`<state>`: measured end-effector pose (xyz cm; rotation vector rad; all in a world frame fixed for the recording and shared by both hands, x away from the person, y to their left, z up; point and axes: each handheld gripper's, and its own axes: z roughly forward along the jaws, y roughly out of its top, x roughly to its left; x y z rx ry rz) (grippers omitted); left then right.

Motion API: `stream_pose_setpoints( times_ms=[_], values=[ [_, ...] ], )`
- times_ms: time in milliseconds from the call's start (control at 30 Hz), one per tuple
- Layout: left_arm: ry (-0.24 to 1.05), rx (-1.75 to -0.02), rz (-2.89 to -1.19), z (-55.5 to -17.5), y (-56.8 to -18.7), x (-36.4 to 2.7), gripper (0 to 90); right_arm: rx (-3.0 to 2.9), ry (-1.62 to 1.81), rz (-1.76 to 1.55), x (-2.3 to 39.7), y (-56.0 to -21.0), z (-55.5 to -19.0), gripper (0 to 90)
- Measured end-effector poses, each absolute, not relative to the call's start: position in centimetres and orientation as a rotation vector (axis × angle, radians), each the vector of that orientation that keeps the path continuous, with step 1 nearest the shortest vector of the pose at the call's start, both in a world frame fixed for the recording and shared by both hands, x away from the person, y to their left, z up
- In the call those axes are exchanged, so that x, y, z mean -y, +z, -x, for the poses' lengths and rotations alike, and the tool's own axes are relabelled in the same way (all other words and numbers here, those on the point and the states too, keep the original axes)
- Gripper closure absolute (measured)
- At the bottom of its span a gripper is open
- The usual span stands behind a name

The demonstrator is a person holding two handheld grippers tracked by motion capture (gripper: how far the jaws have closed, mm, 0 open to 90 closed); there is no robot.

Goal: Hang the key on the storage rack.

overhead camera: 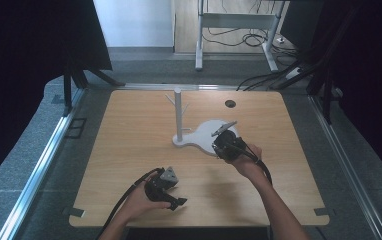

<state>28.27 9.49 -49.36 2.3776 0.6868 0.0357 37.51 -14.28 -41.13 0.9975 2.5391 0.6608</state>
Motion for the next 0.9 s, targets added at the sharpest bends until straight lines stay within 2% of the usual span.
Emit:
stream_pose_setpoints(
  times_ms=[900],
  values=[
    [0.034,-0.695,-2.365,-28.3,-49.1,-9.8,25.7,-2.508,0.701,-0.995,12.5,-38.2,-41.7,84.8]
  ],
)
